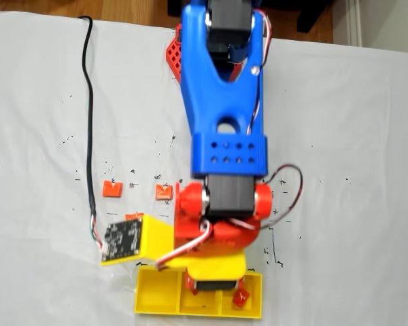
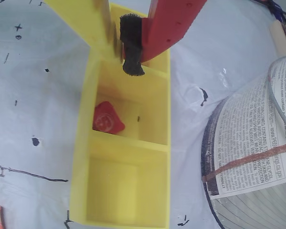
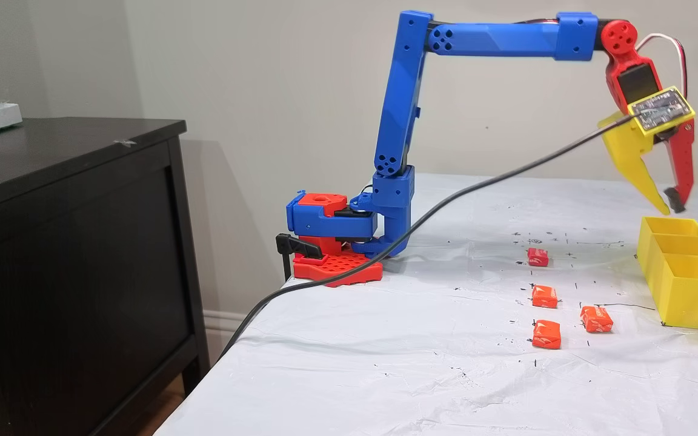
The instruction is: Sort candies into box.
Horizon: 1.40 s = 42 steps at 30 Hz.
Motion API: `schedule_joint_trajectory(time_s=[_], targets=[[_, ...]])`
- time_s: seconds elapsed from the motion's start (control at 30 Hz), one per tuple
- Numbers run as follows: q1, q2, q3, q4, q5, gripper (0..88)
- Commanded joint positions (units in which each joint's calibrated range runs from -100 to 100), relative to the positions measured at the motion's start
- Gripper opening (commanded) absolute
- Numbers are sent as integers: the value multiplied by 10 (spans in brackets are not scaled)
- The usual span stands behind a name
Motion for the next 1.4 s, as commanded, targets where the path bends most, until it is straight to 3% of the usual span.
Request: schedule_joint_trajectory(time_s=[0.0, 0.27, 0.5, 0.6, 0.93, 1.37], targets=[[-13, -114, 52, 18, 7, 2], [-35, -187, 152, 102, 24, 2], [-56, -223, 262, 100, 40, 2], [-60, -213, 280, 99, 40, 92], [-68, -167, 291, 101, 43, 242], [-93, -124, 335, 44, 41, 274]])
